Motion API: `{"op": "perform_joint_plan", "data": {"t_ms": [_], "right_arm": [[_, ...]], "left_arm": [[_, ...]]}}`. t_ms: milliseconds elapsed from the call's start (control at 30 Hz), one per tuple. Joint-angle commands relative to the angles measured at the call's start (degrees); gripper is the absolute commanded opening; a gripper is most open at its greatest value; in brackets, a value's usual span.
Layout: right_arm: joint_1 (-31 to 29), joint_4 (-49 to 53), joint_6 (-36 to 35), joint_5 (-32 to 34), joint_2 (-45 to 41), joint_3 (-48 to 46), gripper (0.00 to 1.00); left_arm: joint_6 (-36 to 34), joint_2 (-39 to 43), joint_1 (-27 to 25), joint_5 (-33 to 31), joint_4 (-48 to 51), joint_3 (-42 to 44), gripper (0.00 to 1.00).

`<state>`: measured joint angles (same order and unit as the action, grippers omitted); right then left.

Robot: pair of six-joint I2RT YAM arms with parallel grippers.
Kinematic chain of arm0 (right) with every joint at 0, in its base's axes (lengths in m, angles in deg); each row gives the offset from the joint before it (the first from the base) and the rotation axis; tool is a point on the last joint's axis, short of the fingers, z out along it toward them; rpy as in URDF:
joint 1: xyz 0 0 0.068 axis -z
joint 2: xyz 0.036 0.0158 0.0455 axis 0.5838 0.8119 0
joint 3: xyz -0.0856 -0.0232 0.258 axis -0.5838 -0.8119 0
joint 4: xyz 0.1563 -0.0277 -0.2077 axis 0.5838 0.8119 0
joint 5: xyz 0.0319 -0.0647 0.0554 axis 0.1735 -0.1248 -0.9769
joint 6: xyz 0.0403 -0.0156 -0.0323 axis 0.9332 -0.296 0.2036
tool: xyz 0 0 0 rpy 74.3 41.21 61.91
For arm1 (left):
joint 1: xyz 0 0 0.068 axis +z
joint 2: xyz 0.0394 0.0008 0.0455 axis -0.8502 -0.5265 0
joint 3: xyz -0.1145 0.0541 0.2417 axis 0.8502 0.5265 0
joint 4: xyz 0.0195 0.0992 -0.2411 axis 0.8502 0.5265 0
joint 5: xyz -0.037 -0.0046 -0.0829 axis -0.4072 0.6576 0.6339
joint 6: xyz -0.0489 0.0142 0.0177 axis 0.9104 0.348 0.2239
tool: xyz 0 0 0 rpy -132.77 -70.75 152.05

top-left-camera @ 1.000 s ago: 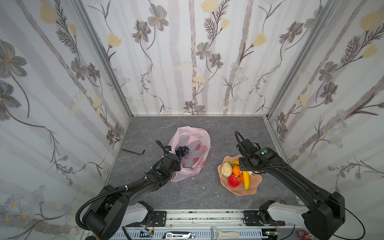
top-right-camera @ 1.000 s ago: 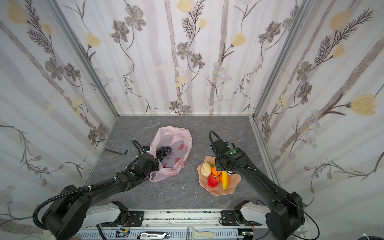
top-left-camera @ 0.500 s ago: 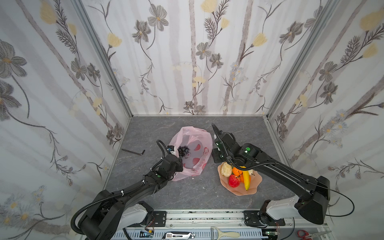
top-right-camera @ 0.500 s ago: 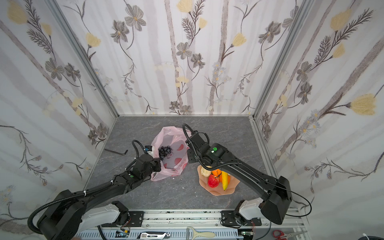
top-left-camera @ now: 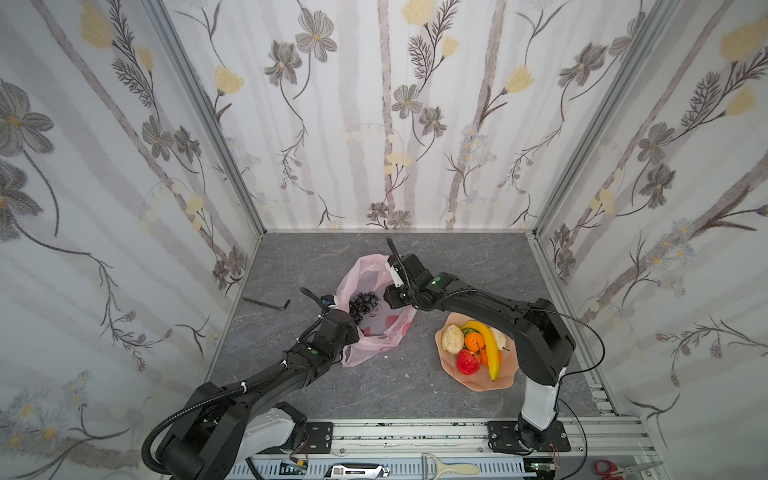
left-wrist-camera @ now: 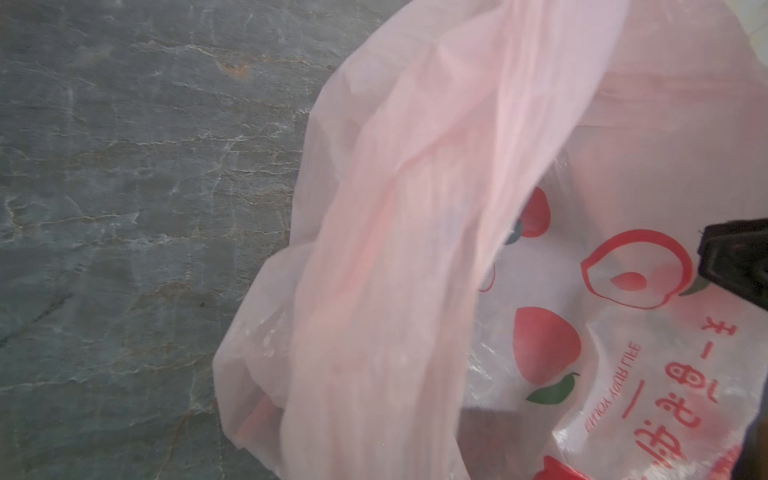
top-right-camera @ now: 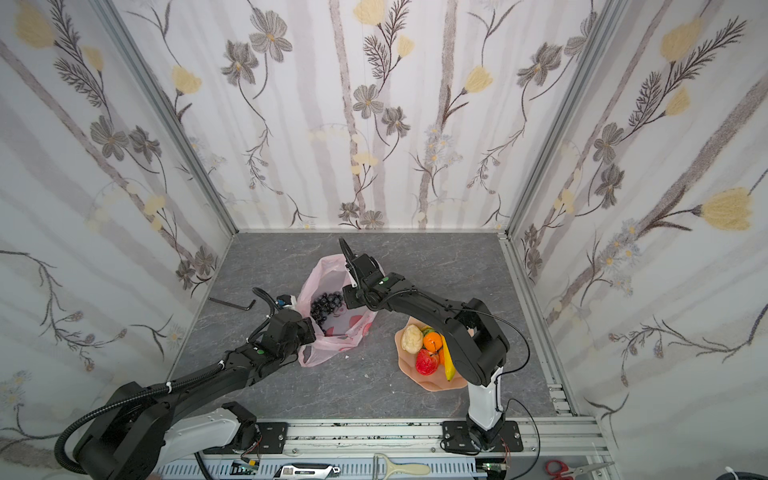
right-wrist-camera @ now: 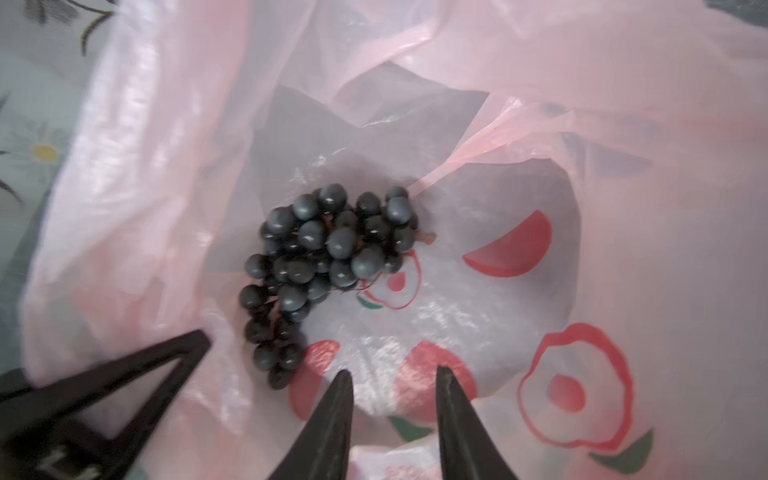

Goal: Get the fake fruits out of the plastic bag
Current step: 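Open the right gripper and move it over the bag toward the black grapes, then lower the right gripper into the bag and grasp the black grapes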

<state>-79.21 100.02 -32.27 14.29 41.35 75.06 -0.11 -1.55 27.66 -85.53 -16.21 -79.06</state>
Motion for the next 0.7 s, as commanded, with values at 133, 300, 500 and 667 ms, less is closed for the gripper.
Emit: {"op": "perform_joint_plan", "data": {"t_ms": [133, 300, 500, 667], "right_arm": [[2.20, -1.98, -11.83, -3.90, 7.60, 5.89, 0.32], [1.69, -0.08, -11.97, 0.99, 12.78, 10.94, 0.31], [0.71, 2.66, -13.24, 5.98, 17.83, 15.63, 0.30], [-0.10, 2.29, -13.52, 7.97, 19.98, 18.24, 0.30]], "left_arm": [[0.07, -8.30, 1.47, -0.11, 1.86, -6.68, 0.03], [0.74, -14.14, 2.24, -2.01, 4.41, -10.63, 0.03], [1.20, -17.21, 3.48, -3.44, 5.83, -12.97, 0.03], [0.62, -17.76, 4.79, -3.94, 6.68, -14.02, 0.02]]}}
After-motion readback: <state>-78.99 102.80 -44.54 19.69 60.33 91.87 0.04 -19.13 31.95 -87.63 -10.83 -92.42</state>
